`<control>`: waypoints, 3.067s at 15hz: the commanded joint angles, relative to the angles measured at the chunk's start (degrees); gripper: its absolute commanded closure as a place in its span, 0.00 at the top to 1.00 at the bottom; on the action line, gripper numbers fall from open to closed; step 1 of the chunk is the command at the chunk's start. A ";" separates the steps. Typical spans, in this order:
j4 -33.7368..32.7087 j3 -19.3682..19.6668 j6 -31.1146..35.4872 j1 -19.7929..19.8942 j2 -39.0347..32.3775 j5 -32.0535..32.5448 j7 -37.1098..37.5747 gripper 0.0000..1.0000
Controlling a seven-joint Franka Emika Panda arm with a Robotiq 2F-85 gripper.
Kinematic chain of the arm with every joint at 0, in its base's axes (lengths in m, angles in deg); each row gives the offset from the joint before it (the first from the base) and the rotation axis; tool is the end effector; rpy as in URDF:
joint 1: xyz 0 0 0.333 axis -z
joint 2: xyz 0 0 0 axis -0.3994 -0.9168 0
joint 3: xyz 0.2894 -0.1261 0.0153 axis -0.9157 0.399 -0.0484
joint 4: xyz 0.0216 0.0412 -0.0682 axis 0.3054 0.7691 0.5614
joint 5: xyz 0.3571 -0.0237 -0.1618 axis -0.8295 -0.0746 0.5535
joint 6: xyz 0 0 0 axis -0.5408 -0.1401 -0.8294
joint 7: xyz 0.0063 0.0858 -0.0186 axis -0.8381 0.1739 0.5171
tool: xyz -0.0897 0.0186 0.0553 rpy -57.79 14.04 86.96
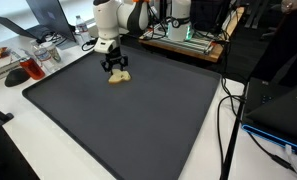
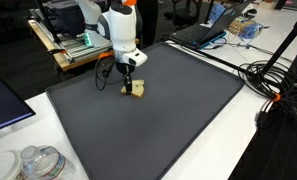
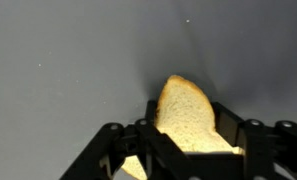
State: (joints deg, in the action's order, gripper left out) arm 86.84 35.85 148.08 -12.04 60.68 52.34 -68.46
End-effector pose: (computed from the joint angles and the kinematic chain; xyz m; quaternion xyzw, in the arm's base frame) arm 0.5137 -0.1116 0.1497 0.8528 0.5200 0.0027 0.0478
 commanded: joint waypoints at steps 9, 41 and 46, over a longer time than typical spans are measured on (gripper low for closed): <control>-0.35 1.69 -1.01 -2.94 0.90 5.29 6.71 0.01; -3.45 -3.16 -13.86 -0.44 6.35 -1.34 4.98 1.00; -12.38 -2.60 -24.30 1.14 4.94 -9.12 6.30 1.00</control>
State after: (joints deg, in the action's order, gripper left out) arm 79.68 32.99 129.31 -11.85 66.64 46.39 -62.71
